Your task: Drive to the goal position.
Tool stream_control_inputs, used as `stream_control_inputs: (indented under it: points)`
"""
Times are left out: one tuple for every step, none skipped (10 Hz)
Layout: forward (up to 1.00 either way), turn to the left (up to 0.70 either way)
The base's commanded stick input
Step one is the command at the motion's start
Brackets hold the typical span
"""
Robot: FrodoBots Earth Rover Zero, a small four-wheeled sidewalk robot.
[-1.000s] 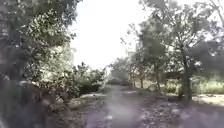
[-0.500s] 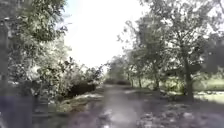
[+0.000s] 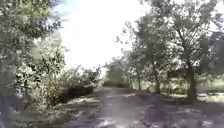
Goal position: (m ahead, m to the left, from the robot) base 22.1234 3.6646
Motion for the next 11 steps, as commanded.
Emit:
stream_control_inputs:
  points:
    - [0.70,0.00]
    - [0.70,0.00]
    - [0.70,0.00]
    - [0.70,0.00]
    - [0.70,0.00]
    - [0.70,0.00]
    - [0.70,0.00]
    - [0.70,0.00]
    - [0.70,0.00]
    - [0.70,0.00]
    - [0.70,0.00]
